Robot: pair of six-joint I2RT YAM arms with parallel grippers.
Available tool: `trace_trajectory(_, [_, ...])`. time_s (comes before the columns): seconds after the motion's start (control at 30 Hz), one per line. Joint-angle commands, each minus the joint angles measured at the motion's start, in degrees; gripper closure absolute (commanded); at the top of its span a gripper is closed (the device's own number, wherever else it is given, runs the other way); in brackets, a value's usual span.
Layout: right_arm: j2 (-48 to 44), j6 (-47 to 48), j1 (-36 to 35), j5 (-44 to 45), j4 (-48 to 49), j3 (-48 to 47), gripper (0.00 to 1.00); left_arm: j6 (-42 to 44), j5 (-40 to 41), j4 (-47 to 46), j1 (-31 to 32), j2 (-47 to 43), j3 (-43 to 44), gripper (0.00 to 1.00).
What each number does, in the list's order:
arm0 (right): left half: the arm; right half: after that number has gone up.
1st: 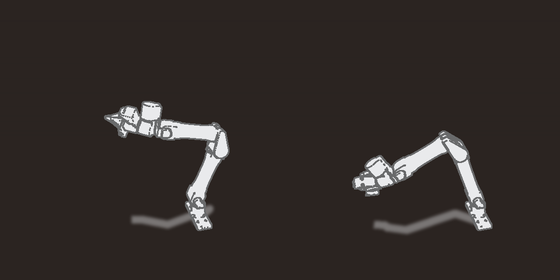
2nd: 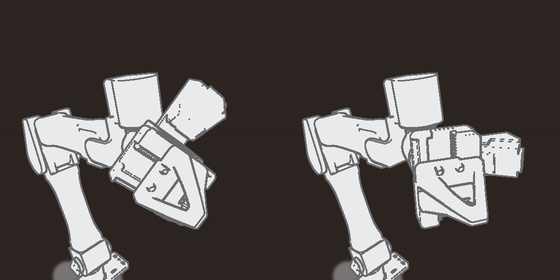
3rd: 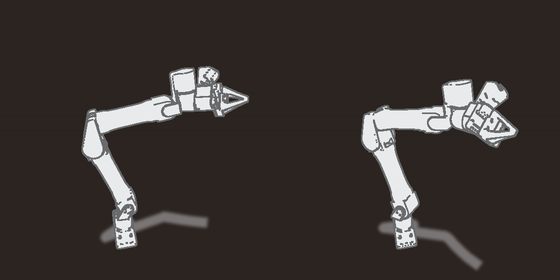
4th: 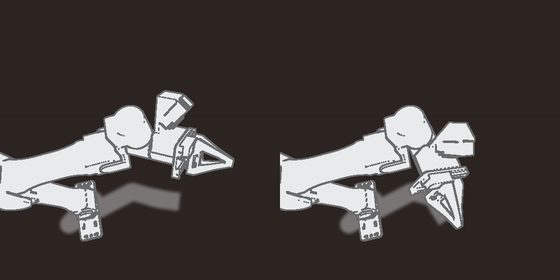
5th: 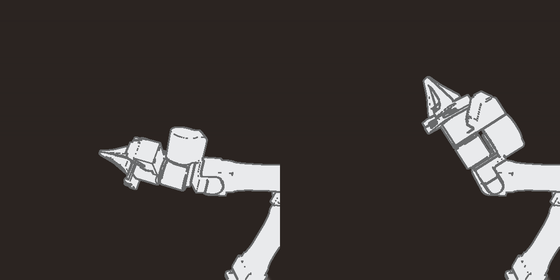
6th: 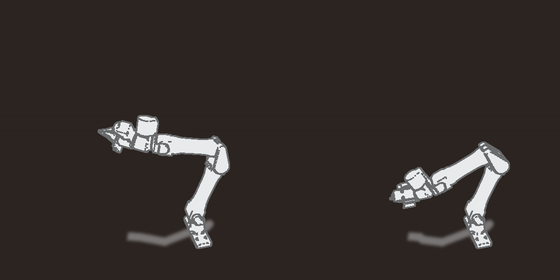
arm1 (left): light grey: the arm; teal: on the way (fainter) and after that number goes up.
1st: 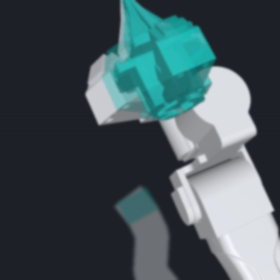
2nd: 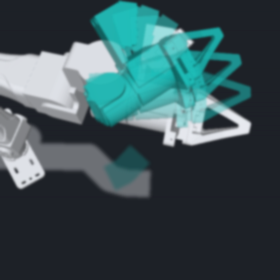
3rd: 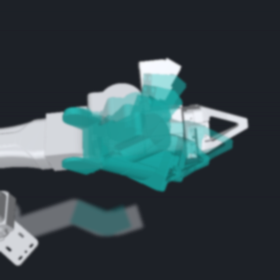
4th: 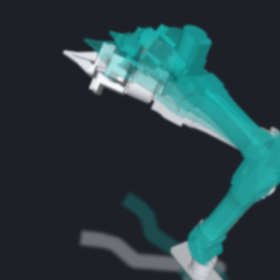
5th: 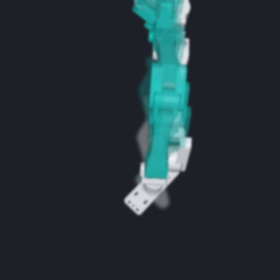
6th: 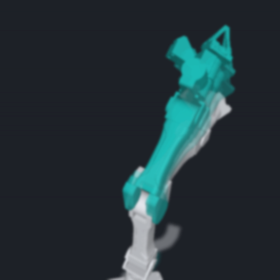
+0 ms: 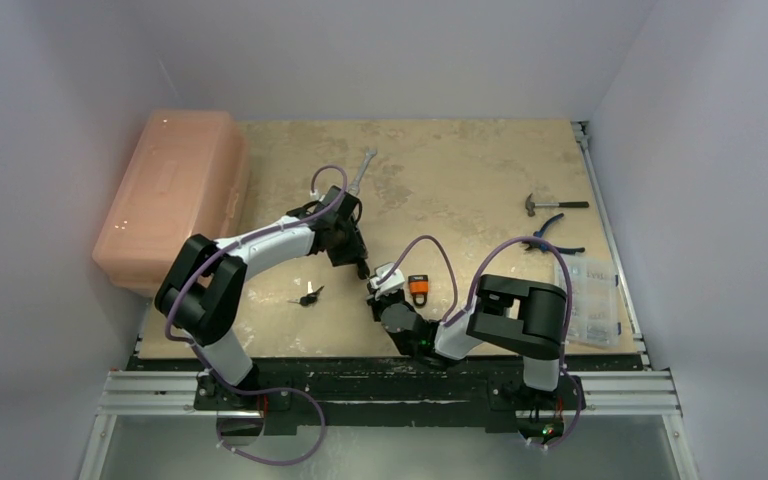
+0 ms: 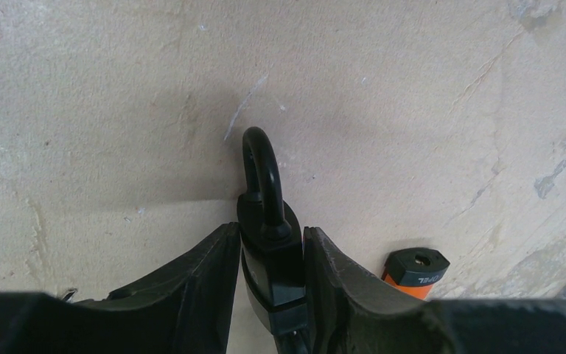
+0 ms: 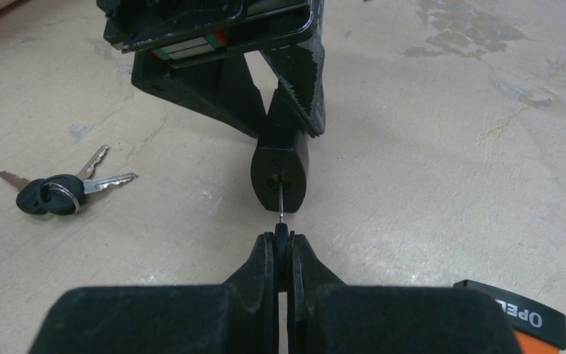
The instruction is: Unlock with the key
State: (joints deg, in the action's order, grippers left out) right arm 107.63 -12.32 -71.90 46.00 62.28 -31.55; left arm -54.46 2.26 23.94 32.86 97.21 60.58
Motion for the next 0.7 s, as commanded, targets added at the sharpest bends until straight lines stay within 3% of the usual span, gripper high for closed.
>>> trace_trajectory(0.0, [0.5,0.69,0.65,5.13,0.81,-0.96,1.0,-0.51,-2.0,1.73,1.15,-2.52,-1.35,0.6])
trace_trajectory(0.67, [3.95,11.64,-0.79,9.25,9.37,-3.56,1.0,-0.7,-3.8,1.16,1.46,-2.9,-2.37,0.61])
